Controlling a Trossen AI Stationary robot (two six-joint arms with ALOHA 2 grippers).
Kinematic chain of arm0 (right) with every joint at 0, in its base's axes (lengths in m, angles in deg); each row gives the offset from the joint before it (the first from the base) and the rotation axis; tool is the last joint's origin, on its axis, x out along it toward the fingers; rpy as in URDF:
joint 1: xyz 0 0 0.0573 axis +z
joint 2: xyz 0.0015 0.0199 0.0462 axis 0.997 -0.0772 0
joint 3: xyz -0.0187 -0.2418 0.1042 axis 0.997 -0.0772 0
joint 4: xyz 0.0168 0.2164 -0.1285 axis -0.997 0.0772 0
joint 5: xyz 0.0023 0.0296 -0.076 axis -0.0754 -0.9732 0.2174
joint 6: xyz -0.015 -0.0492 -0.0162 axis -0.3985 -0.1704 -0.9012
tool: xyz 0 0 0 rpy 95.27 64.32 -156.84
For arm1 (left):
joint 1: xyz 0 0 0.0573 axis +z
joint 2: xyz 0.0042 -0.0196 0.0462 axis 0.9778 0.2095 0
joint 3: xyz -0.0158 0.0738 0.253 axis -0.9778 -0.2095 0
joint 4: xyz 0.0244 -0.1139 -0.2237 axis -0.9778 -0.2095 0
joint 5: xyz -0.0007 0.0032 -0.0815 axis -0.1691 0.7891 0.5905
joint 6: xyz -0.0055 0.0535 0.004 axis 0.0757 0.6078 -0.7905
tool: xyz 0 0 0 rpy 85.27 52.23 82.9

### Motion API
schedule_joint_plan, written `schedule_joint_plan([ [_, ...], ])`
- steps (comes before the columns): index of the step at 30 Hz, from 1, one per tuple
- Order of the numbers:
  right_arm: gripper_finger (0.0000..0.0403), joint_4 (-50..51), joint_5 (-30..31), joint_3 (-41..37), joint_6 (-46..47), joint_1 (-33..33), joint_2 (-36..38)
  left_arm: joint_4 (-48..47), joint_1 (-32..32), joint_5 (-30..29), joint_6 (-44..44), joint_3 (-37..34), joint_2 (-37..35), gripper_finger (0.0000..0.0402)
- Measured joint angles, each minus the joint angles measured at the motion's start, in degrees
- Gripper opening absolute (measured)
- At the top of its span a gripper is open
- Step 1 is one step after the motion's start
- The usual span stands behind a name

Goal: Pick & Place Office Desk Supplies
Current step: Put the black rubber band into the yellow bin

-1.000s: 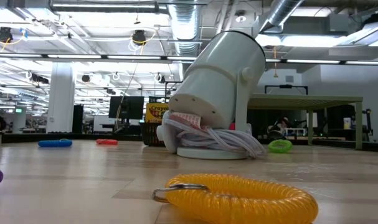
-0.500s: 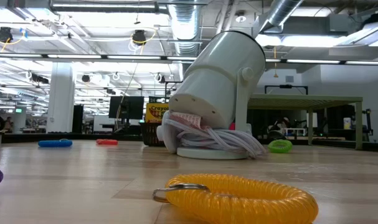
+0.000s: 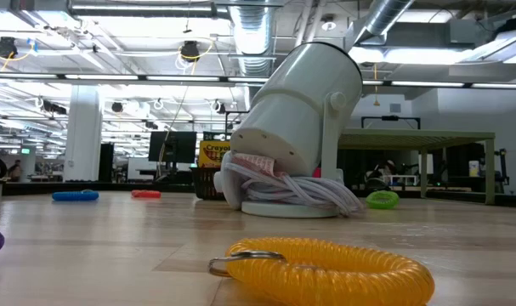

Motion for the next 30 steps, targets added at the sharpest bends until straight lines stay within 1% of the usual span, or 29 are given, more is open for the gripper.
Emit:
schedule_joint_plan([
  [2, 0.0244, 0.32, 0.24, 0.0, -0.04, -0.3, 0.04, -0.43, 0.0, 0.37, 0.01, 0.0, 0.0, 0.0099],
  [4, 0.0243, 0.9, 1.93, 0.0, -0.07, -0.63, 0.62, -2.66, 0.0, 2.68, 0.3, 0.02, 0.0, 0.0099],
  [6, 0.024, 1.94, 5.31, 0.0, -0.05, -1.38, 2.27, -7.56, 0.0, 5.62, 0.4, 0.02, 0.0, 0.0099],
  [8, 0.0237, 3.86, 10.05, 0.02, -0.05, -2.68, 3.98, -13.48, -0.32, 8.49, 0.47, 0.02, 0.0, 0.0099],
  [10, 0.0234, 6.57, 15.36, 0.0, -0.21, -4.33, 6.67, -20.56, -1.42, 9.72, 1.31, -0.01, 0.0, 0.0099],
  [12, 0.0231, 9.05, 19.34, 0.04, -1.07, -6.64, 9.77, -27.06, -3.28, 11.56, 1.48, -1.32, -0.05, 0.0099],
  [15, 0.0228, 12.02, 25.66, 0.0, -1.52, -9.57, 14.26, -35.89, -7.07, 18.57, 0.06, -5.09, -0.14, 0.0099],
  [17, 0.0228, 13.4, 30.01, 0.02, -1.54, -11.22, 17.24, -38.07, -10.69, 20.77, -3.58, -8.26, -0.24, 0.0099],
  [20, 0.0228, 13.76, 33.77, 0.02, -3.01, -13.43, 20.74, -39.48, -17.02, 21.89, -9.91, -13.86, -0.22, 0.0099],
  [22, 0.0228, 13.69, 35.03, 0.02, -4.18, -14.67, 22.64, -38.11, -21.85, 23.94, -13.86, -17.85, -0.22, 0.0099],
  [24, 0.0228, 13.6, 35.8, 0.02, -5.13, -15.48, 24.02, -33.93, -26.9, 26.62, -19.79, -22.35, -0.22, 0.0099],
  [27, 0.0228, 13.77, 36.25, 0.02, -6.93, -16.76, 25.49, -21.37, -34.51, 27.51, -29.93, -28.9, -0.21, 0.0099],
  [29, 0.0228, 13.79, 36.25, 0.02, -7.97, -17.46, 25.85, -12.25, -39.39, 26.37, -37.68, -33.01, -0.2, 0.0099],
  [30, 0.0228, 13.79, 36.25, 0.02, -8.4, -17.85, 25.87, -7.7, -41.59, 24.83, -41.59, -34.9, -0.12, 0.0099],
])
